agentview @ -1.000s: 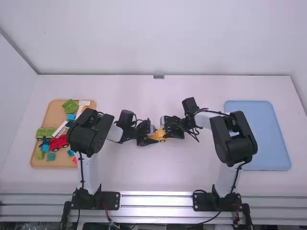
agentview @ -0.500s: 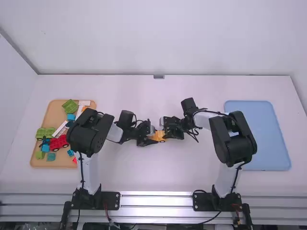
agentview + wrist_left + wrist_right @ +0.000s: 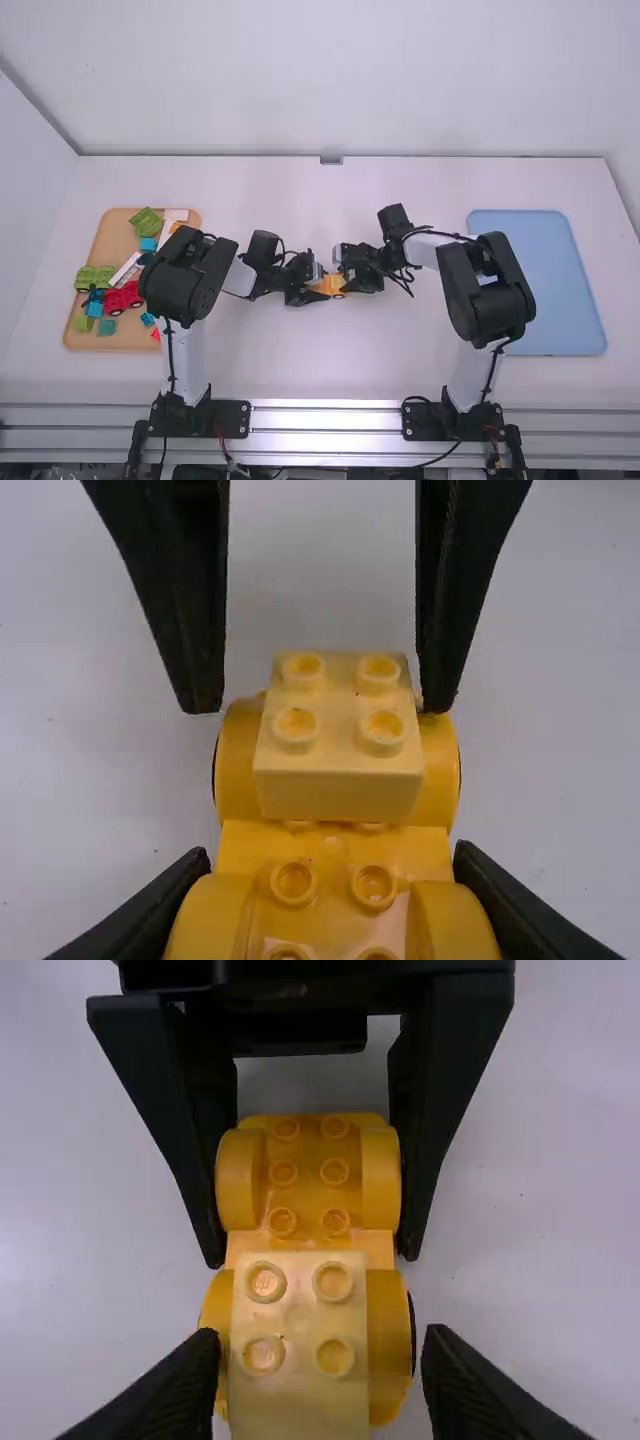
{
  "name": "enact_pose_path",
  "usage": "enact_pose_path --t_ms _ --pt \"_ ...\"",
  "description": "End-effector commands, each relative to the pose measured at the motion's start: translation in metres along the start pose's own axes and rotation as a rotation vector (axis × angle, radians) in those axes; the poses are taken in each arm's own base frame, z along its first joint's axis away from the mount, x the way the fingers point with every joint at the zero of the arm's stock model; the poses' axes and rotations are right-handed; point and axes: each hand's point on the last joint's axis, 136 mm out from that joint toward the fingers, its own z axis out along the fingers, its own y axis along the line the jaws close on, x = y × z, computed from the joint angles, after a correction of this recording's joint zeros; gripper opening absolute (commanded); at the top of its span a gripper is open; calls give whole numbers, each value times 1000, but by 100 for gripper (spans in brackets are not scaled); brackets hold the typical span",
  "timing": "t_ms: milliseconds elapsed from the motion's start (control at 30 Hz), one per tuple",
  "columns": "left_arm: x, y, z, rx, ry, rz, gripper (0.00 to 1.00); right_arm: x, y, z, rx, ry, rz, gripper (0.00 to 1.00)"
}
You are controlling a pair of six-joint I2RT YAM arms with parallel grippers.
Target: Assemble lego blocks to make yellow taxi
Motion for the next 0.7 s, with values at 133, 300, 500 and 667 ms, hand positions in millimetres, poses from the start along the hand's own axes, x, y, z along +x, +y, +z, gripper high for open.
enact_pose_path --t_ms 133,300,500,667 --pt "7 -9 2 23 3 -9 35 3 -5 -18 25 -2 -8 53" --pt "10 -7 2 11 19 -11 36 10 -8 -25 39 -4 25 50" --pt "10 -7 2 13 21 -14 34 7 -7 -23 35 -14 17 13" --pt "10 -8 2 13 20 -14 35 0 -3 -15 18 -4 -20 6"
